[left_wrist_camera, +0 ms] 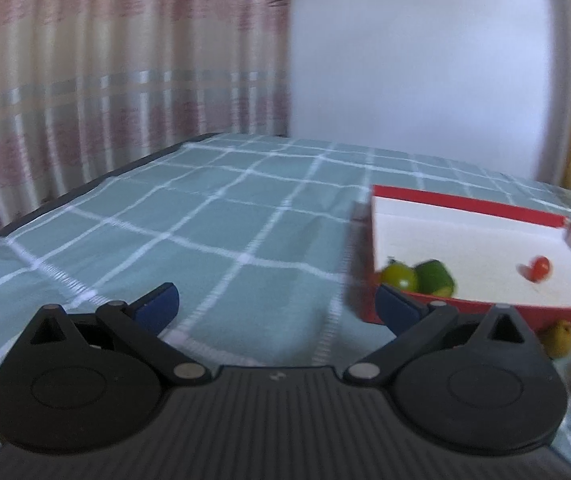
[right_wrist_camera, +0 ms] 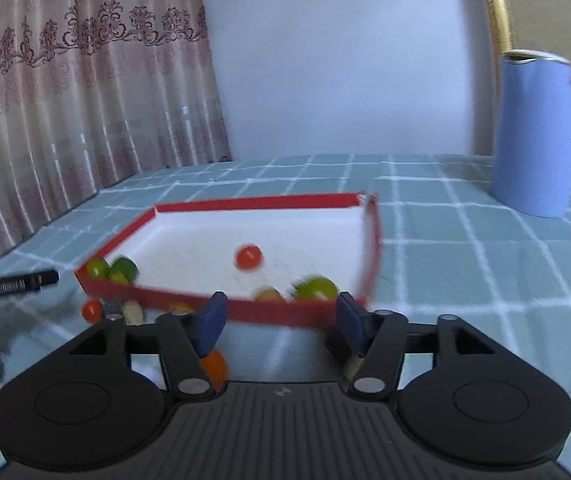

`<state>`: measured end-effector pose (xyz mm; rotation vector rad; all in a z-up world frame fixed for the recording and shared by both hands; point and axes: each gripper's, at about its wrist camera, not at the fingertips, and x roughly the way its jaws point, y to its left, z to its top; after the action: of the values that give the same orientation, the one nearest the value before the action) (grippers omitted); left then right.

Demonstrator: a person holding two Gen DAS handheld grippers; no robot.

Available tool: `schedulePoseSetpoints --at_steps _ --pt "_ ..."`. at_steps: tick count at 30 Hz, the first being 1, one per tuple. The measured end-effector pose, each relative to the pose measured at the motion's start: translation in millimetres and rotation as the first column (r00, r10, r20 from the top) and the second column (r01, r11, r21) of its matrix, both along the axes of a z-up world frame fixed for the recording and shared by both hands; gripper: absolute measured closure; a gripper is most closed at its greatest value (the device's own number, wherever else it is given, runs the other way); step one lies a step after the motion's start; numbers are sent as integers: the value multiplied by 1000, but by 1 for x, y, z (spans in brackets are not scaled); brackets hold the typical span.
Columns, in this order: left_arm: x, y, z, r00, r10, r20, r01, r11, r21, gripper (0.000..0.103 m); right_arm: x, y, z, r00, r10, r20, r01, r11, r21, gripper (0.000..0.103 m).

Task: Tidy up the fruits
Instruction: 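Move the left gripper to the second red cherry tomato and grasp it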

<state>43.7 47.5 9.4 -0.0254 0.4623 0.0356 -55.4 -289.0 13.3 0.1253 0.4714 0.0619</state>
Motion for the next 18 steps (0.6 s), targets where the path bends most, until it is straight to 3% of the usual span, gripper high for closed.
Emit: schedulePoseSetpoints --at_steps 3,6,10,15,18 --pt "-3 -6 1 1000 -22 12 21 999 25 0 -16 -12 -9 1000 -24 -17 24 1000 -12 43" --pt "-8 -12 1 995 -100 27 99 994 39 0 -27 -26 -18 998 -40 -38 41 999 26 43" --pt "-8 -22 -2 984 -178 9 177 982 74 19 -31 -37 -25 997 -51 -50 56 995 87 43" --pt "0 -30 -7 977 -208 -47 211 973 88 42 -27 -38 -27 997 -46 -68 53 993 108 43" --pt "2 -34 -9 963 -258 -73 263 962 72 44 -26 -40 -29 996 -43 -78 53 990 128 43"
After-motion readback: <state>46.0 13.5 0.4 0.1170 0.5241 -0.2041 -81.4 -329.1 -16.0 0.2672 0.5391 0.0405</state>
